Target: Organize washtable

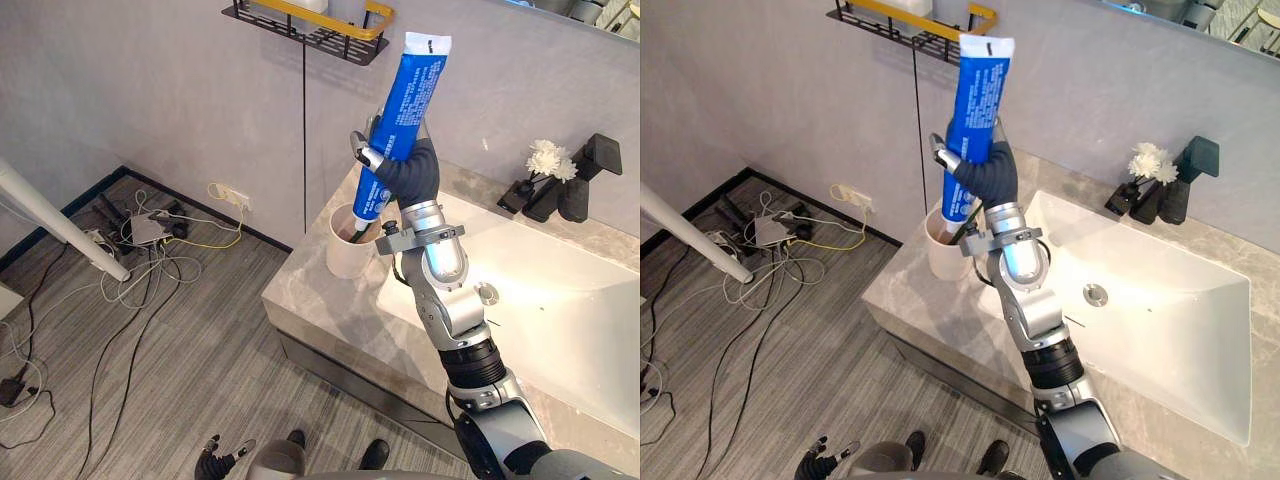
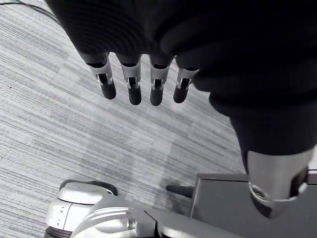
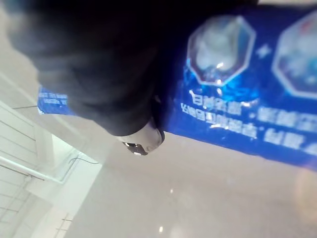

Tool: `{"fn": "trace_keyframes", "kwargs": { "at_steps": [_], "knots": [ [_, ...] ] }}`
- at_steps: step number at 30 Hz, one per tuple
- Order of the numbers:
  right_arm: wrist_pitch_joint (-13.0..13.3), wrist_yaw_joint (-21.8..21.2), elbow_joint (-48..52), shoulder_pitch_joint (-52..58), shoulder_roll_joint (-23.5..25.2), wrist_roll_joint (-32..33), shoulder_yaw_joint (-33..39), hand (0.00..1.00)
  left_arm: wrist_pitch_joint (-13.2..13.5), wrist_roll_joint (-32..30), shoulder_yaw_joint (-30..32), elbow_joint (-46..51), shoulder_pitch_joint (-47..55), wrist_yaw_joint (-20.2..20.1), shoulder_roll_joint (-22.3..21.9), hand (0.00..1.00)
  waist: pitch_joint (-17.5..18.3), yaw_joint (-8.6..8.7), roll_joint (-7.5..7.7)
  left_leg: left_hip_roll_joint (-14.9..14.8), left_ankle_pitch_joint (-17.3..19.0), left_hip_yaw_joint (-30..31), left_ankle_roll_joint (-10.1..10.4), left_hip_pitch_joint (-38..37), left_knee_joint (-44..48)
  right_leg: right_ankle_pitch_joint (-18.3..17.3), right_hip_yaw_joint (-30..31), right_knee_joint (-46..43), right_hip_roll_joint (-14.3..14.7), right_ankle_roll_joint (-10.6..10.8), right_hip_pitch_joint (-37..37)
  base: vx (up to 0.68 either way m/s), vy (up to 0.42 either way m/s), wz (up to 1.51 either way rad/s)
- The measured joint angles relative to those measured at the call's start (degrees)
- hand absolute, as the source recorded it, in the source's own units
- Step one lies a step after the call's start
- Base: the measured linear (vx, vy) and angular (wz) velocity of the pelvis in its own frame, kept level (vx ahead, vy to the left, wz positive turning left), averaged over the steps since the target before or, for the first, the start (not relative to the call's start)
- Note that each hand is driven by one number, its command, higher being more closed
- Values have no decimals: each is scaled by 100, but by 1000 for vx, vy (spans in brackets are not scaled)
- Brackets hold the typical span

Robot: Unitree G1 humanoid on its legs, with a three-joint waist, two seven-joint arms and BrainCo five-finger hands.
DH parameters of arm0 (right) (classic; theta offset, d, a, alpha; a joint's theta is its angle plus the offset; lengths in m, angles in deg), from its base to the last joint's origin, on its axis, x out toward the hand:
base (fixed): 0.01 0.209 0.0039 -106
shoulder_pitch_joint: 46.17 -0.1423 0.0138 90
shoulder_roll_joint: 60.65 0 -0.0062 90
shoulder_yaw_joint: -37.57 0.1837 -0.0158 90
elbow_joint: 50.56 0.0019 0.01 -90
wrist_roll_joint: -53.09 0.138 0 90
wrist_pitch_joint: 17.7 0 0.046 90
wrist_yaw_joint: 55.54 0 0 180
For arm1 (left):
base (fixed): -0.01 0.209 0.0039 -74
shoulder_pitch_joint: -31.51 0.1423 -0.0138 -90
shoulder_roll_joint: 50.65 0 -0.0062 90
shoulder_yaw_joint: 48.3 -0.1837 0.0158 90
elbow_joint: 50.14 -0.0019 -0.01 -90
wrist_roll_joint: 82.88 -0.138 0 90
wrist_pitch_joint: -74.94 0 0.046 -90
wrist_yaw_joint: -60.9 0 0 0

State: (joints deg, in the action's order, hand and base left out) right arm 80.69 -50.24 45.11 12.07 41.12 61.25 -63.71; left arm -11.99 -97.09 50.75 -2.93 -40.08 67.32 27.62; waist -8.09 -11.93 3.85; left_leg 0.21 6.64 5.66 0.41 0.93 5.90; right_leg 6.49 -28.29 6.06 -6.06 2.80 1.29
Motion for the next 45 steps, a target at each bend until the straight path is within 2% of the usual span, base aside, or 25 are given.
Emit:
{"fn": "trace_keyframes", "kwargs": {
  "at_steps": [3, 9, 15, 22, 27, 45],
  "knots": [
    [7, 112, -21, -41, -87, -368, -5, 100, 1, -1, 0, -7, 4, 6, 2, 0, -5, -9, 10, -1, -28, 34, 5, 57, -11, 0, -13, -1, 3, 0, -50, 1, 1, 3],
    [16, 228, -138, -43, -90, -664, -9, 100, 4, -3, -20, -32, 8, 10, 27, 0, -13, -9, 26, -1, -34, 38, 2, 62, -11, 0, -12, 0, 3, 0, -52, 0, 0, 0],
    [24, 230, -260, -54, -81, -666, -47, 100, 6, -2, -49, -84, 7, 14, 99, 0, -82, -16, 112, -6, -48, 37, 8, 86, -11, 0, -13, 1, 5, -1, -72, 0, 0, 0],
    [24, 227, -399, -57, -53, -667, -209, 100, 5, 0, -67, -108, 7, 15, 107, 0, -83, -41, 114, -10, -48, 28, 8, 96, -12, 0, -12, 0, 7, -1, -87, 0, 0, 0],
    [18, 226, -582, -61, -49, -689, -230, 100, 6, 1, -127, -106, 6, 18, 125, 0, -85, -145, 115, -12, -48, 17, 8, 124, -11, 0, -8, 0, 8, -1, -120, 0, 0, 0],
    [0, 228, -951, -289, 33, -1055, -327, 100, 4, 1, -166, -100, 8, 26, 184, 0, -222, -150, 177, -10, -49, 49, 9, 139, -4, -6, -63, -1, 7, -9, -116, 0, 0, 0]
  ]
}}
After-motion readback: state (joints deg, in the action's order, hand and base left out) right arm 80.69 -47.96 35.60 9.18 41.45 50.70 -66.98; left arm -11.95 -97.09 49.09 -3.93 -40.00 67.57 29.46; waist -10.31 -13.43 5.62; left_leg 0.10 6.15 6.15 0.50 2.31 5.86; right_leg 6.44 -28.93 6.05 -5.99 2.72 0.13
